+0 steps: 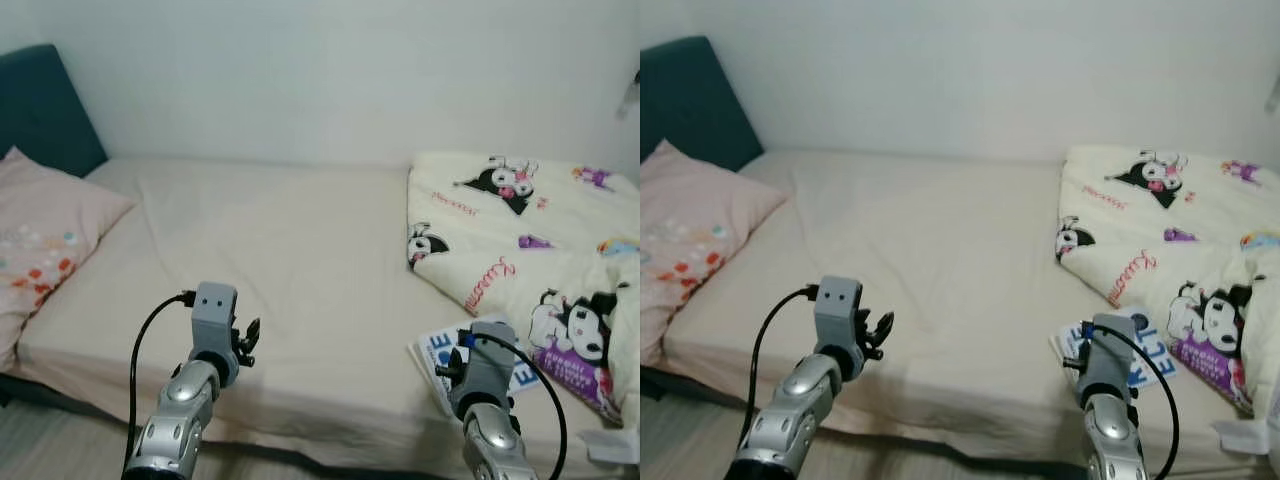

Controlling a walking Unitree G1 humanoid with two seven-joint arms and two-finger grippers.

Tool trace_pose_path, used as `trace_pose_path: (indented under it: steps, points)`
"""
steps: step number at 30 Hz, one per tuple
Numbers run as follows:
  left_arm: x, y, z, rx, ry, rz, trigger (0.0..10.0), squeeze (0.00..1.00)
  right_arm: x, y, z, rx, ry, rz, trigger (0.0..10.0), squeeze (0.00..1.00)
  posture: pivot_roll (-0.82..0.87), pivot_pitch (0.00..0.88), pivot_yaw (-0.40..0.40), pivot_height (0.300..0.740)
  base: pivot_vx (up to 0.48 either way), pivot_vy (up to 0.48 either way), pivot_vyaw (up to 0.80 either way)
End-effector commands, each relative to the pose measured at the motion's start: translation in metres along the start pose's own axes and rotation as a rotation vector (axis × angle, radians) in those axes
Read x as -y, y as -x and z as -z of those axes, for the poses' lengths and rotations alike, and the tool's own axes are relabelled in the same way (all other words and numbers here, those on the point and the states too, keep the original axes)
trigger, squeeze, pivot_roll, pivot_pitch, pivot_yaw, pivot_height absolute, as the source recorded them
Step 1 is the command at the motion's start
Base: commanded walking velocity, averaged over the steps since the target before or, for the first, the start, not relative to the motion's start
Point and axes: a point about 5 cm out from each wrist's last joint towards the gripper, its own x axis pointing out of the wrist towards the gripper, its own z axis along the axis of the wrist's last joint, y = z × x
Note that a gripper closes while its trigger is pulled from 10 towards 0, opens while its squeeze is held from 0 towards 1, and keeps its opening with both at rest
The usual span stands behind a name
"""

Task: Clean up the room

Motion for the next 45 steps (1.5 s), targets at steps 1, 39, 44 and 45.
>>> trace_pose_path:
  steps: [1,39,44,45]
  points:
    - [-0.001,0.001,0.002,-0.003,0.020,-0.011,10.0,0.00,-0.001,0.001,-0.001,0.004,0.011,-0.008,10.0,0.00,-0.04,0.079,0.026,0.636,0.000,0.000,0.00]
    - [-0.007,0.023,-0.003,0.057,0.016,-0.021,10.0,0.00,-0.003,0.007,0.008,-0.018,-0.196,0.028,10.0,0.00,0.01,0.128,-0.009,0.562,0.000,0.000,0.00]
    - [-0.007,0.026,-0.010,0.098,0.015,0.012,10.0,0.00,0.003,0.006,0.007,0.018,-0.437,0.068,10.0,0.37,0.02,0.129,-0.012,0.562,0.000,0.000,0.00]
    - [-0.007,0.027,-0.012,0.110,0.018,0.019,10.0,0.00,0.006,0.006,0.007,0.033,-0.513,0.081,10.0,0.82,0.02,0.129,-0.012,0.562,0.000,0.000,0.00]
